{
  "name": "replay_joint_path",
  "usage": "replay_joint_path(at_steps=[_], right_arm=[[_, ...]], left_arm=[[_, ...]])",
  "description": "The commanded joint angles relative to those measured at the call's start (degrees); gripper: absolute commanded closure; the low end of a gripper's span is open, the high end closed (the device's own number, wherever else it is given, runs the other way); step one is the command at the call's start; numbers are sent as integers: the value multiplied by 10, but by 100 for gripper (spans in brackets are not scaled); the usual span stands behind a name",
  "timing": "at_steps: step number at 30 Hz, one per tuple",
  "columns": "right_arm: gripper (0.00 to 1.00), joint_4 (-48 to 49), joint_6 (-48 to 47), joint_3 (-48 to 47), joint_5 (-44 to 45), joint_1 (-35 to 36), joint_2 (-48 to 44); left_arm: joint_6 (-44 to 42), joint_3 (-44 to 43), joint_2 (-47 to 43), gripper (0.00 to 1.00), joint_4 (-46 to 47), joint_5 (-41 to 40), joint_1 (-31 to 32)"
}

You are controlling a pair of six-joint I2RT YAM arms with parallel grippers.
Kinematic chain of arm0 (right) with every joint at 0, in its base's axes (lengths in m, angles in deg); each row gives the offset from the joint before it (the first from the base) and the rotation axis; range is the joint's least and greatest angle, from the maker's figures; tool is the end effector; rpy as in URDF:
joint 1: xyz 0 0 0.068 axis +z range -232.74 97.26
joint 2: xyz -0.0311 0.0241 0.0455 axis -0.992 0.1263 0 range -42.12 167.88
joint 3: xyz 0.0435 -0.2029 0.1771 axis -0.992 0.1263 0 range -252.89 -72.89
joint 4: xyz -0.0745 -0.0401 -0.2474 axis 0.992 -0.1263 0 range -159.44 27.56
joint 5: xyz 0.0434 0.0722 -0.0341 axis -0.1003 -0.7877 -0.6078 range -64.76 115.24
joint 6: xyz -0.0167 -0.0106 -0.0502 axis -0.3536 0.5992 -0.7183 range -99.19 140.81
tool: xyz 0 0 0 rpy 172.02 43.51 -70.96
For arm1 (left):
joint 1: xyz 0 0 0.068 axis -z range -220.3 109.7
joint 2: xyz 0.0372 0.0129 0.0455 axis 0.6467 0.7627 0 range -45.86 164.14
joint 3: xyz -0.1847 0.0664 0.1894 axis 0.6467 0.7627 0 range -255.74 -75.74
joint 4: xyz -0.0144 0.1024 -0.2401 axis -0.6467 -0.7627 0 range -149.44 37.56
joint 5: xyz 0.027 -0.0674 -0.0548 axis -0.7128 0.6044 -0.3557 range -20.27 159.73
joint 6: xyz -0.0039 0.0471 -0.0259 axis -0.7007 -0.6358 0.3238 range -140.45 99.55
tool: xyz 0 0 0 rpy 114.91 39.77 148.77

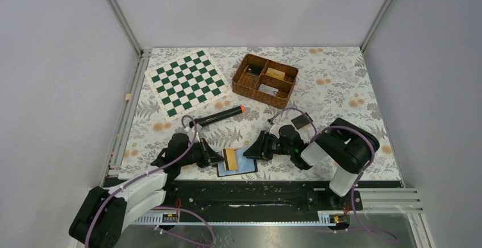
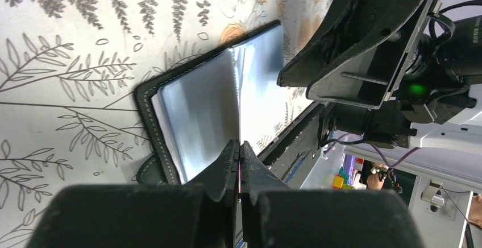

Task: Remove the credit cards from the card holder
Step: Remove the credit card from the card holder, then place the credit card in the storage box.

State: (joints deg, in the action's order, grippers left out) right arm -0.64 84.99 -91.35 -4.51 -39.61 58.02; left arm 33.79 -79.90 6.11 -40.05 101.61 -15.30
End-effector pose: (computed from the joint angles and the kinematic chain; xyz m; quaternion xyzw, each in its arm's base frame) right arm 0.1776 0.1907 0.1039 -0.0005 0.8047 0.5717 0.1598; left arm 0.1293 -0.0811 0.1198 -0.0940 0.8587 -0.4691 0.1839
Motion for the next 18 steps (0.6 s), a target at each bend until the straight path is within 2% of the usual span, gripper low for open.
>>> replay_joint_path(at_steps=[1, 11, 14, 18], right_arm=[[55, 6, -21, -10, -26, 10, -37], [40, 60, -30, -43, -64, 15, 1], [39, 114, -7, -48, -80, 14, 26], [39, 129, -3, -51, -87, 15, 39]], left_arm=[[-5, -11, -37, 100, 4, 1, -5], [-5, -2, -75, 100, 24, 29, -5], [6, 6, -79, 100, 49, 40, -5], [14, 10, -83, 100, 71, 52, -5]])
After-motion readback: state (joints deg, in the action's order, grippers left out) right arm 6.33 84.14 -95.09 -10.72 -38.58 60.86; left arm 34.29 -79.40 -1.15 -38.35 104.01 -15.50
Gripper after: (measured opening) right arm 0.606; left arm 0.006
